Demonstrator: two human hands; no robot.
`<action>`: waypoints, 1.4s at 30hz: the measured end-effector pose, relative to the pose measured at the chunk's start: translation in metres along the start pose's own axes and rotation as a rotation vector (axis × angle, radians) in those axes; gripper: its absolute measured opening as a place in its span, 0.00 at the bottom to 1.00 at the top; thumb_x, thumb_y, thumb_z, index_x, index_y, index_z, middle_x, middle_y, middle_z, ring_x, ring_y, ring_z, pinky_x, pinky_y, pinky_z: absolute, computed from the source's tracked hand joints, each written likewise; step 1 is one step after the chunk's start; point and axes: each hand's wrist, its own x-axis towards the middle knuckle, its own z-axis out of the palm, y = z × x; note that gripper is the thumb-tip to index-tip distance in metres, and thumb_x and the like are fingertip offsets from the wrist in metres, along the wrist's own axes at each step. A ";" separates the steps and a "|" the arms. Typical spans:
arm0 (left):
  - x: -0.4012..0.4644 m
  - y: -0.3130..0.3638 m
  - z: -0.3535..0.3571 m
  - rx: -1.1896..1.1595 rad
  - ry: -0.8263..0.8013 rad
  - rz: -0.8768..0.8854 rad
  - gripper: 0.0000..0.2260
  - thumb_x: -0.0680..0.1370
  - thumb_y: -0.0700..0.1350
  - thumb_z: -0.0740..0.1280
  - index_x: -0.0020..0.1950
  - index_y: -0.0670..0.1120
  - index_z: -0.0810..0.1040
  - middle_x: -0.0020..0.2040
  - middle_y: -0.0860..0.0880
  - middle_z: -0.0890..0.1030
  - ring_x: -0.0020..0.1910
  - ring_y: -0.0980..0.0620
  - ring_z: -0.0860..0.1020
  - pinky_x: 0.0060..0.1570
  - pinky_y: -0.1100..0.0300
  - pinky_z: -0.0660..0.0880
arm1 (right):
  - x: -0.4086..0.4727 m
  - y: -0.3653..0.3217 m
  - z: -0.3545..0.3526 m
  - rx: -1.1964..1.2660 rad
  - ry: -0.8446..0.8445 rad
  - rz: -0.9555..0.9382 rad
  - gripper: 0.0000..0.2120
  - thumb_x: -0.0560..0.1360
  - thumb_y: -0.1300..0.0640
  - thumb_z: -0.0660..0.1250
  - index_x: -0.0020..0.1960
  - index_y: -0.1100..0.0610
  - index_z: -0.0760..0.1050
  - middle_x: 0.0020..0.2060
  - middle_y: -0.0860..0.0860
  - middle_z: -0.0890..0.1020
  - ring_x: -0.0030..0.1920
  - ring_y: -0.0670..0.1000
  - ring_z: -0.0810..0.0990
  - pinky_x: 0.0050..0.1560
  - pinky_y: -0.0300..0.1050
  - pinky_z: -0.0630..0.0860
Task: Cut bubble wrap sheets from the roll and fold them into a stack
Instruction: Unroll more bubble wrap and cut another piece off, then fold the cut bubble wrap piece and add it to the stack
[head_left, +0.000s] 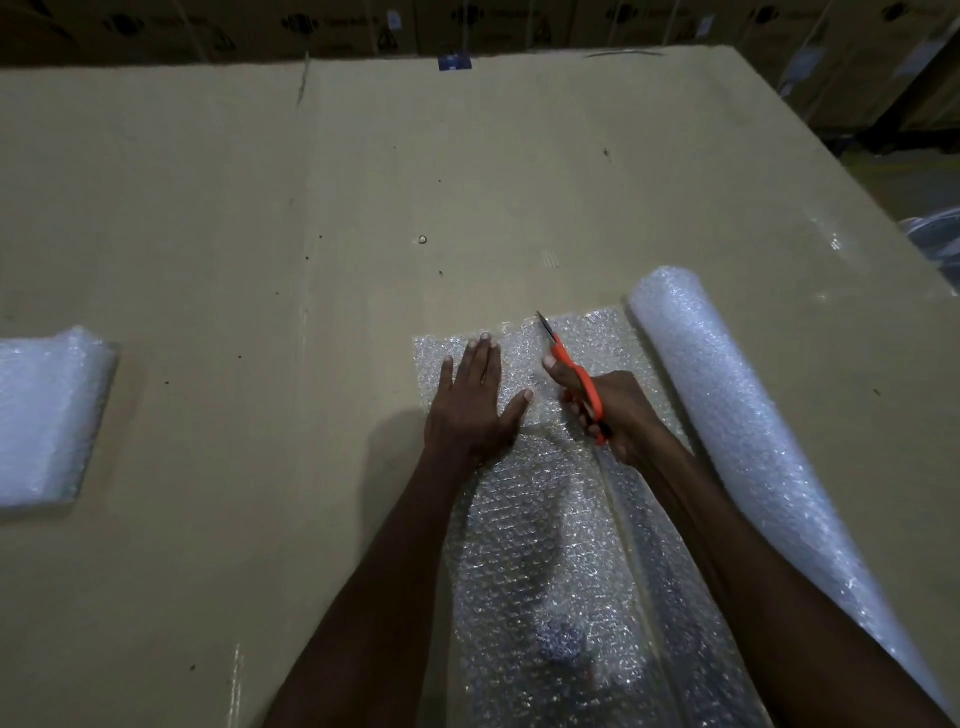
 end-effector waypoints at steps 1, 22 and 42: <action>0.000 0.000 0.000 0.000 0.006 0.001 0.38 0.81 0.66 0.46 0.82 0.42 0.51 0.82 0.46 0.49 0.81 0.51 0.46 0.79 0.47 0.43 | 0.001 0.001 0.000 -0.001 0.010 0.004 0.22 0.69 0.45 0.79 0.36 0.64 0.80 0.26 0.55 0.77 0.20 0.47 0.70 0.20 0.36 0.66; -0.020 -0.025 -0.018 -0.058 0.053 0.029 0.36 0.81 0.64 0.49 0.80 0.39 0.58 0.80 0.42 0.58 0.80 0.45 0.56 0.77 0.39 0.54 | -0.017 0.023 -0.016 -0.415 0.038 -0.142 0.20 0.65 0.42 0.81 0.36 0.60 0.85 0.29 0.56 0.84 0.27 0.52 0.80 0.32 0.47 0.79; -0.188 0.037 0.003 -0.084 0.204 0.078 0.27 0.82 0.57 0.62 0.71 0.37 0.74 0.73 0.39 0.72 0.73 0.41 0.70 0.70 0.42 0.66 | -0.078 0.082 -0.002 -1.262 0.317 -0.466 0.13 0.83 0.58 0.60 0.61 0.64 0.77 0.56 0.61 0.79 0.56 0.61 0.80 0.53 0.51 0.76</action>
